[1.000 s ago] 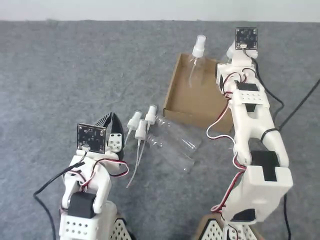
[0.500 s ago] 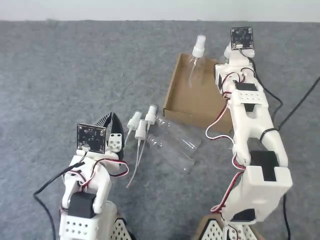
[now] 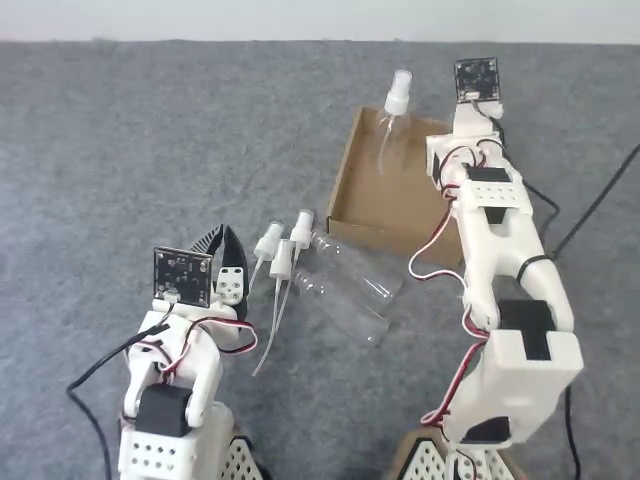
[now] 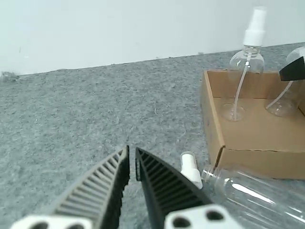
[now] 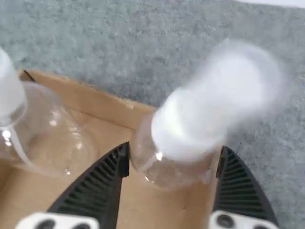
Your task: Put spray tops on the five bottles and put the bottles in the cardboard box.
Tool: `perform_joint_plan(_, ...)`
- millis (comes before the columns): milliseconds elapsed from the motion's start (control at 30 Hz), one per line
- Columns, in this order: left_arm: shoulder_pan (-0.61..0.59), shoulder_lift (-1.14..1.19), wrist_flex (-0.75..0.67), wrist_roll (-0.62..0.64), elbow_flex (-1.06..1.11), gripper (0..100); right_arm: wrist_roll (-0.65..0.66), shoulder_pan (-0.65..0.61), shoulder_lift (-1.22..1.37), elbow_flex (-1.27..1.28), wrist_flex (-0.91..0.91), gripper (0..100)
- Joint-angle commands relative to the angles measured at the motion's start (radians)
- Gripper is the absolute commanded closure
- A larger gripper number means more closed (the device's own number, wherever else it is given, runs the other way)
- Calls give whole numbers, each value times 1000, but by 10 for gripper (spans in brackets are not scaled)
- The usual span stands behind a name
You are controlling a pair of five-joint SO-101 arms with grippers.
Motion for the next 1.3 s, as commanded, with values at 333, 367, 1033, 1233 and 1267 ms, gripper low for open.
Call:
perform_joint_plan(333,2,-14,-28,5,-19,988,17,-4,-28,-157,114,773)
perform_joint_plan(367,2,-14,-28,5,-19,988,17,-4,-28,-170,128,773)
perform_joint_plan(1033,2,-14,-28,5,-19,988,17,-4,-30,-637,562,773)
perform_joint_plan(1233,2,-14,-28,5,-19,988,15,-18,-70,-750,751,773)
perform_joint_plan(1267,2,-14,-28,5,-19,988,15,-24,-93,-752,776,773)
